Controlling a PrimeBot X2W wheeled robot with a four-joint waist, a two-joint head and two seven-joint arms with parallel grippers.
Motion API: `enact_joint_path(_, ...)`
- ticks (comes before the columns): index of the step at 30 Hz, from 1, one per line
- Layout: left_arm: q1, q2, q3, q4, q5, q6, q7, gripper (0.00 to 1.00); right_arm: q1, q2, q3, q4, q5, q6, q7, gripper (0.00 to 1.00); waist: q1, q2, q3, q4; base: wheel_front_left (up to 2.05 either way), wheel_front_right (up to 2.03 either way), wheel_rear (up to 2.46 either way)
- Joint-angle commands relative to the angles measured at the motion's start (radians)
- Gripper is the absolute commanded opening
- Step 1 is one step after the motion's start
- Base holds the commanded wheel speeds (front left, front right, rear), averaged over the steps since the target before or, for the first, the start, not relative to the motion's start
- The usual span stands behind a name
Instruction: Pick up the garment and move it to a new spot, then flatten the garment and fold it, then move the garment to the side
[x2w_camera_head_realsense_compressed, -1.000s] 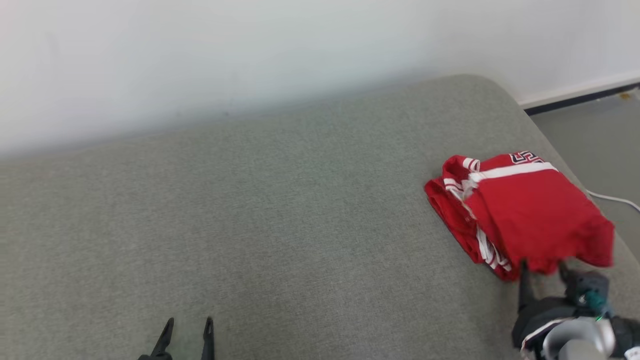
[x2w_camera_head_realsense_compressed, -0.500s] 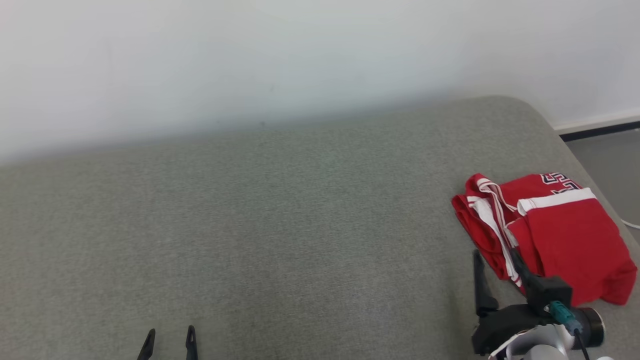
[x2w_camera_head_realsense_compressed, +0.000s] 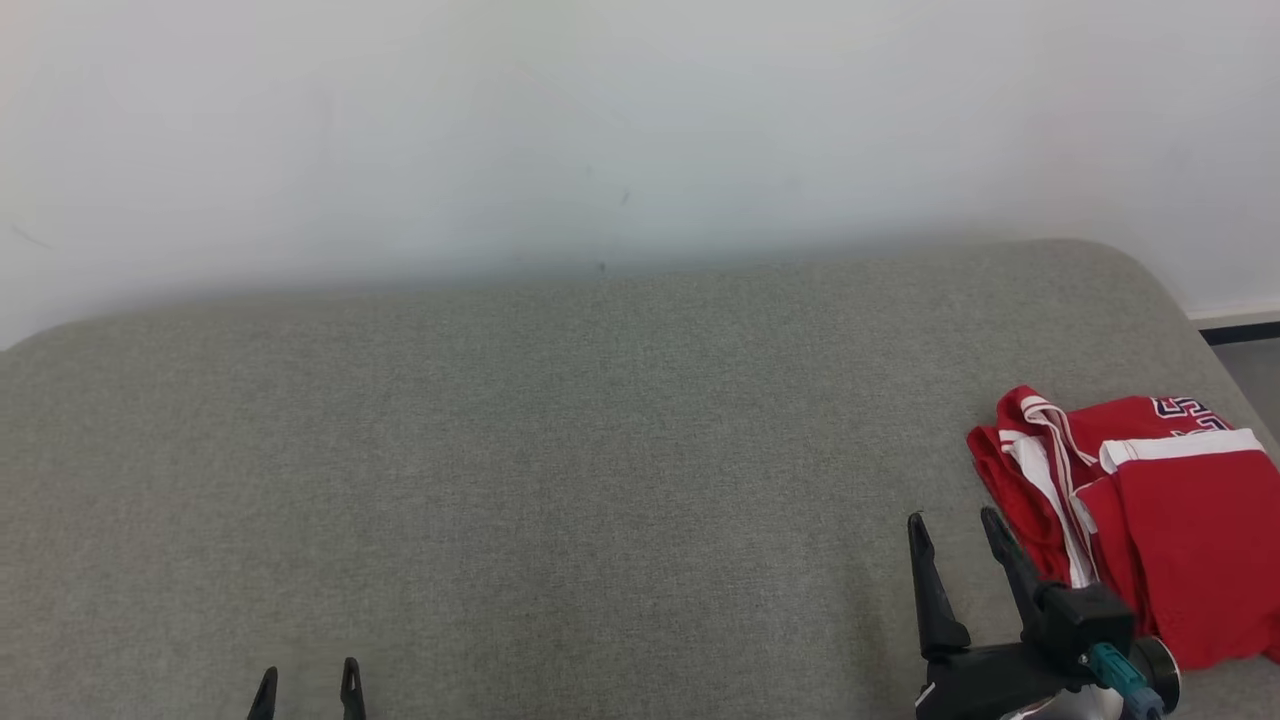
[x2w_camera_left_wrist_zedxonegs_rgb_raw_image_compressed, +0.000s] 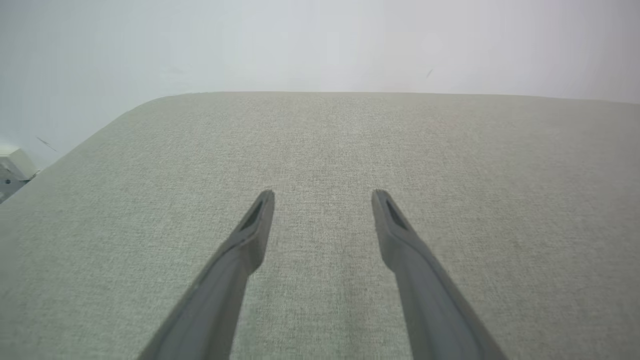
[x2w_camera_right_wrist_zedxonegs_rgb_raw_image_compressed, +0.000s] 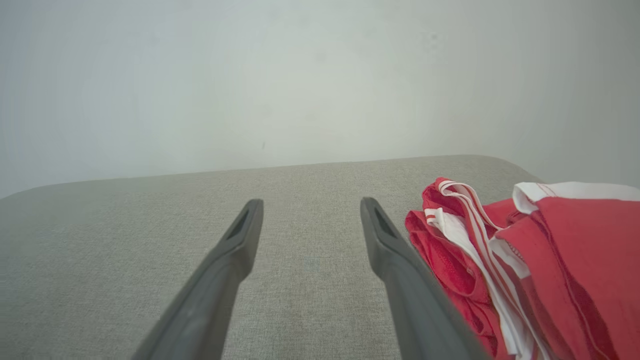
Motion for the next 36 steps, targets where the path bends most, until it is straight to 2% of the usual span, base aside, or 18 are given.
enact_joint_path(1, 0.012, 0.000, 0.006, -0.008, 0.010, 0.000, -0.003, 1.00, 0.022, 0.001, 0.008, -0.005, 0.008, -0.003, 0.001, 1.00, 0.0001, 0.0000, -0.013, 0.018, 0.00, 0.00, 0.00)
enact_joint_path(12, 0.040, 0.000, 0.009, -0.039, 0.010, 0.008, -0.003, 1.00, 0.067, 0.001, 0.042, -0.008, 0.008, -0.003, 0.001, 1.00, 0.0001, 0.0000, -0.027, 0.042, 0.00, 0.00, 0.00)
enact_joint_path(36, 0.034, 0.000, -0.003, -0.056, -0.001, -0.002, -0.003, 1.00, 0.057, 0.001, 0.028, 0.038, -0.036, -0.003, 0.001, 1.00, 0.0001, 0.0000, -0.001, 0.039, 0.00, 0.00, 0.00)
